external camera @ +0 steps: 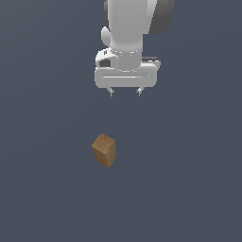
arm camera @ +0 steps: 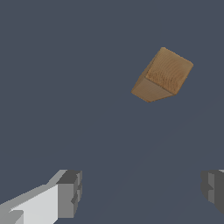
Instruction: Pick up the object and move it to a goal position.
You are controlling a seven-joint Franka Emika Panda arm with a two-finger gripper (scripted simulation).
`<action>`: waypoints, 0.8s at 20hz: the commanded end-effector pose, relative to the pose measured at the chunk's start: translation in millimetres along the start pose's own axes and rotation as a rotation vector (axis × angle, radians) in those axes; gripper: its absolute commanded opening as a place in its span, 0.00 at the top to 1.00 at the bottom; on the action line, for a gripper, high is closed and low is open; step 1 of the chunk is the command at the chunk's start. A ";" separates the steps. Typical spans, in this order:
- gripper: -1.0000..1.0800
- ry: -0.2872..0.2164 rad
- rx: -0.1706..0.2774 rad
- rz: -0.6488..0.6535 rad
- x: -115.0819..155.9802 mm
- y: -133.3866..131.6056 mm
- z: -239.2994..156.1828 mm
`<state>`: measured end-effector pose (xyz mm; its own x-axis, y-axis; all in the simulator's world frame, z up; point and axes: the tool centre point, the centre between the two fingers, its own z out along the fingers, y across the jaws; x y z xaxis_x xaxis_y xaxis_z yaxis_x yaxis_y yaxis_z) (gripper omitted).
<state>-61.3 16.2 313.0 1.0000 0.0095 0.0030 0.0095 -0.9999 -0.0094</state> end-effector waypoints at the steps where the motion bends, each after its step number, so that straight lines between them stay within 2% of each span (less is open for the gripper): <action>1: 0.04 0.000 0.000 0.000 0.0 0.0 0.0; 10: 0.04 0.046 0.006 0.009 9.0 0.5 -18.6; 16: 0.04 0.044 0.007 0.018 11.4 1.8 -16.3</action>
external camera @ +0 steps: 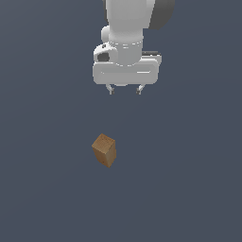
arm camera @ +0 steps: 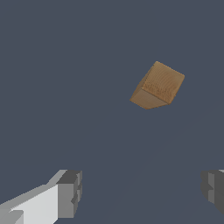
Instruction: Pick up the object and move it to a goal position.
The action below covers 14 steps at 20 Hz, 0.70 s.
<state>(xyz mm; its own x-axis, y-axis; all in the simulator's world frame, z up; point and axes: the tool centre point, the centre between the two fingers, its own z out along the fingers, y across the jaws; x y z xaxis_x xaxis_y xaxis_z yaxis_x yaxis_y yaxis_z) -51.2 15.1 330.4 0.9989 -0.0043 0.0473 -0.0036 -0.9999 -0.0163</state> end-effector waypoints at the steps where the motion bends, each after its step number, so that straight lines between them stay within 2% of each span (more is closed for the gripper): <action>1: 0.04 -0.001 0.001 0.010 2.7 1.6 2.2; 7: 0.04 -0.007 0.003 0.068 18.1 9.9 14.8; 14: 0.04 -0.018 0.003 0.190 48.3 29.1 44.5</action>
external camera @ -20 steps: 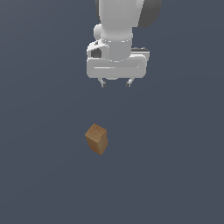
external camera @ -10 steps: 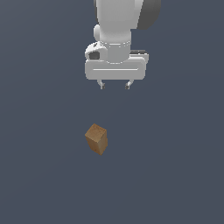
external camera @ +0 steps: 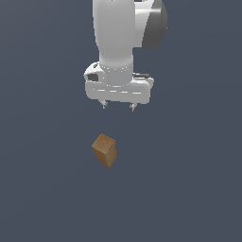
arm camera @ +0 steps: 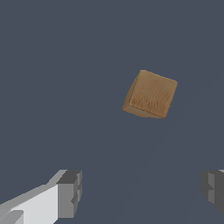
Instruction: Pick up the object and move it to a goal position.
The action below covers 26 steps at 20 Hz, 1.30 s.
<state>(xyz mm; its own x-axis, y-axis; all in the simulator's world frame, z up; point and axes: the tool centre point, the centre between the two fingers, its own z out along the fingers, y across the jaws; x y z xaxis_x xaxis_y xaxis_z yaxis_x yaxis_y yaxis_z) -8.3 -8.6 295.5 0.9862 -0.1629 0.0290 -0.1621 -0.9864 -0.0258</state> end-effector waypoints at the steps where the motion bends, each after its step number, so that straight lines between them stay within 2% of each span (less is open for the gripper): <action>1: 0.04 -0.005 -0.001 0.052 13.7 6.8 13.7; 7: 0.04 -0.016 -0.011 0.188 47.1 26.2 52.7; 13: 0.04 -0.021 -0.022 0.282 67.7 41.3 83.1; 26: 0.04 -0.025 -0.030 0.338 78.5 51.1 104.6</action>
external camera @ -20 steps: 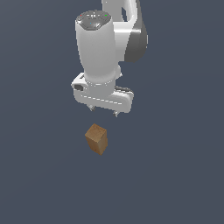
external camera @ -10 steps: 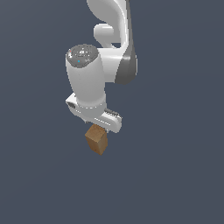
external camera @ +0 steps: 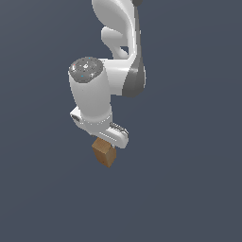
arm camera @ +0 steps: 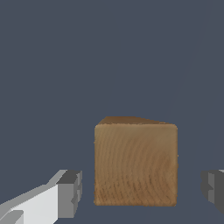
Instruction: Pick up the object and move it to a goal position.
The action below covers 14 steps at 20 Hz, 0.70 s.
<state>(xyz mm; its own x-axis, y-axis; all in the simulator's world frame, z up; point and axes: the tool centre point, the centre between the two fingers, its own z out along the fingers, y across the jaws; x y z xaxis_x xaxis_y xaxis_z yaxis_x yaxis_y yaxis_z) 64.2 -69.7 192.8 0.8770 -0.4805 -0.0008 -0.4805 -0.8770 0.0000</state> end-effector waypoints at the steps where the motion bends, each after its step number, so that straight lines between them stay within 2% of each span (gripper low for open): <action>1: 0.04 0.000 0.000 0.000 -0.1 -0.2 2.8; 14: 0.04 0.001 0.000 0.003 0.1 0.4 50.6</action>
<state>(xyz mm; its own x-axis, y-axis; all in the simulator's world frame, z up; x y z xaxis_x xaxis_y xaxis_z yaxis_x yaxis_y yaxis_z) 63.4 -70.1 144.4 0.8755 -0.4833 -0.0015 -0.4833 -0.8755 0.0009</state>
